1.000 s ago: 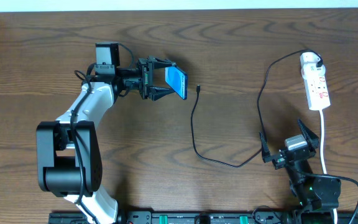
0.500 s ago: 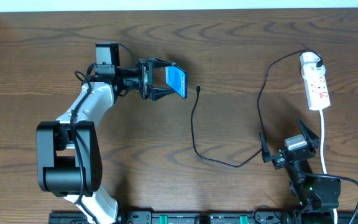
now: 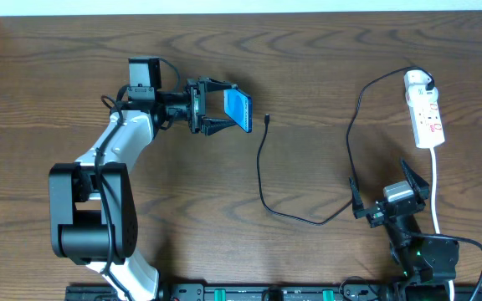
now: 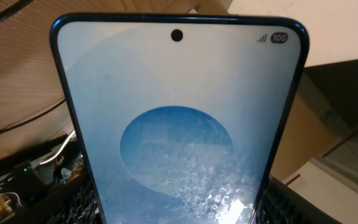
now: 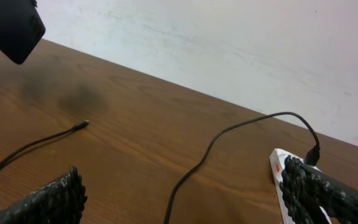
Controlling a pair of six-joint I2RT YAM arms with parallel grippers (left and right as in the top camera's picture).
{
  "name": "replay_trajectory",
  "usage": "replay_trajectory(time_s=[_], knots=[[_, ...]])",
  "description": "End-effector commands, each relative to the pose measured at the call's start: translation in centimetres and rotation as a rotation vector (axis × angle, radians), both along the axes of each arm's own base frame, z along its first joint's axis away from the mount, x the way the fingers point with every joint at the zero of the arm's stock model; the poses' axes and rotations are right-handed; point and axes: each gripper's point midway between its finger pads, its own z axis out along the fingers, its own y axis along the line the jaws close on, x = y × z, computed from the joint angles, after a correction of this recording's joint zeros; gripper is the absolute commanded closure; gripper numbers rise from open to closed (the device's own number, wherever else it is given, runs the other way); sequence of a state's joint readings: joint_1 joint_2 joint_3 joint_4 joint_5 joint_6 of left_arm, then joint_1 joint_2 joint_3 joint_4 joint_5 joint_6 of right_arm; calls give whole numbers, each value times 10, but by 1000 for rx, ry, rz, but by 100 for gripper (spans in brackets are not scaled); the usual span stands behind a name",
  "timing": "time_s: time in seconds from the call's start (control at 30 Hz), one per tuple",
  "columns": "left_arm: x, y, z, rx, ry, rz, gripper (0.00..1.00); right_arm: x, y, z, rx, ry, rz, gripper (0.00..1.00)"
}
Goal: Plug charger to phone and switch on socket
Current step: 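Hold the blue smartphone upright with the left gripper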
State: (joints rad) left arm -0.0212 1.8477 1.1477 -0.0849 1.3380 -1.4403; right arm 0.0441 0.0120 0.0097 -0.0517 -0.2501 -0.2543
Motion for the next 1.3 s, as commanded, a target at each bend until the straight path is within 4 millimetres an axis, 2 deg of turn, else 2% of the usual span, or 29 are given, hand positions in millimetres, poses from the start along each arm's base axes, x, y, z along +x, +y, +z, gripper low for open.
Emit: replay_trajectory(time_s=[0.0,0.43,0.9,1.27], knots=[[-4,-1,28,-53,-54,-39,32,-1,3,-1,7,1,13,1],[-7,-1,32,-71,-61,-56,32,-1,3,-1,6,1,13,1],[9,3,23,57,-371,-45,32,-1,3,-1,6,1,13,1],[22,10,7,252,-756,-87,33,-1,3,-1,7,1,13,1]])
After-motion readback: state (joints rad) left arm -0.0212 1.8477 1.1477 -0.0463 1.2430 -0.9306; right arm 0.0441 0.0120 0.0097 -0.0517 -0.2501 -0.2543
